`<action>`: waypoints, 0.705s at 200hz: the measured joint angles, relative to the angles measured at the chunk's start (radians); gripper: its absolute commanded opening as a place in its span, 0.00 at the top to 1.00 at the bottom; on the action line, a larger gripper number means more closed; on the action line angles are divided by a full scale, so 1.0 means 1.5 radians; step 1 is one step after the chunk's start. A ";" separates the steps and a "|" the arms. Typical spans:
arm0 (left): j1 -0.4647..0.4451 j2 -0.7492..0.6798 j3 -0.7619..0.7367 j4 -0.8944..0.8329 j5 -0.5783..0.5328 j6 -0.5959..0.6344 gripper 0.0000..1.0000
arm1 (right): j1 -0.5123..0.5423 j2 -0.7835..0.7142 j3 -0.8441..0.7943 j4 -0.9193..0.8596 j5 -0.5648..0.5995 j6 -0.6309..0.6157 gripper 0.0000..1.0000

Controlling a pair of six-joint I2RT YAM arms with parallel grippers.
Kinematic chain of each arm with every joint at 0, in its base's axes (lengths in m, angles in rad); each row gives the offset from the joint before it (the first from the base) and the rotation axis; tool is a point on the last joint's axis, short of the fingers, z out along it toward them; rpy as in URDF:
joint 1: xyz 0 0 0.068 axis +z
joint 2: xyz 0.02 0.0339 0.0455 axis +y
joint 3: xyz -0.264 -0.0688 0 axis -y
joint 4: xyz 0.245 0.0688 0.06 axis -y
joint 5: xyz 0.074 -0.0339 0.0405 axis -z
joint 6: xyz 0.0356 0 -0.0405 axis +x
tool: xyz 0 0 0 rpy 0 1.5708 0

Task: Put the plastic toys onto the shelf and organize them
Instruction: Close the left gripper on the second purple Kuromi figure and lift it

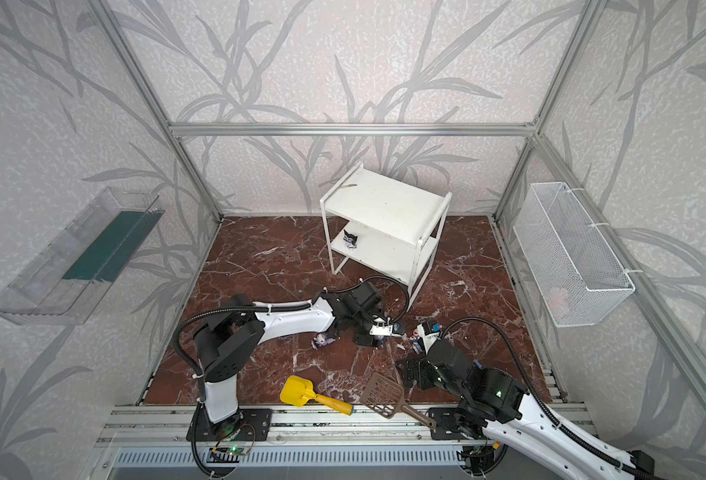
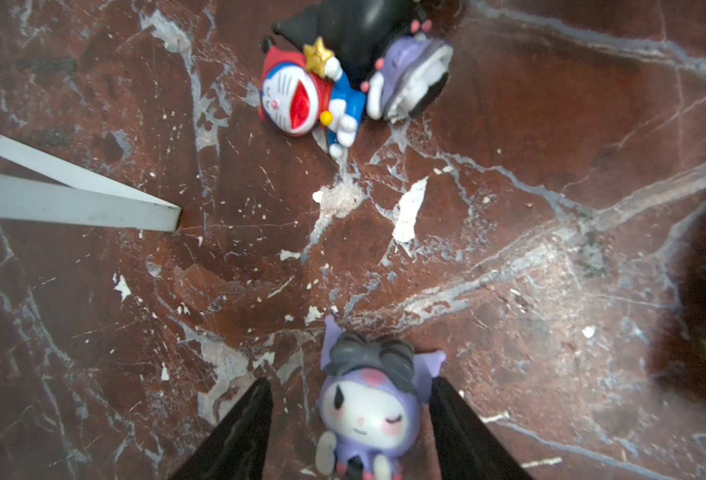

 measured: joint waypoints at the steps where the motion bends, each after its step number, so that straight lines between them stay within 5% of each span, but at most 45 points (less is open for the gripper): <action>1: 0.000 0.000 0.000 0.000 0.000 0.000 0.39 | 0.000 0.000 0.000 0.000 0.000 0.000 0.01; 141: 0.001 0.008 0.014 -0.074 -0.014 0.013 0.67 | 0.000 -0.009 -0.004 0.001 -0.005 -0.001 0.01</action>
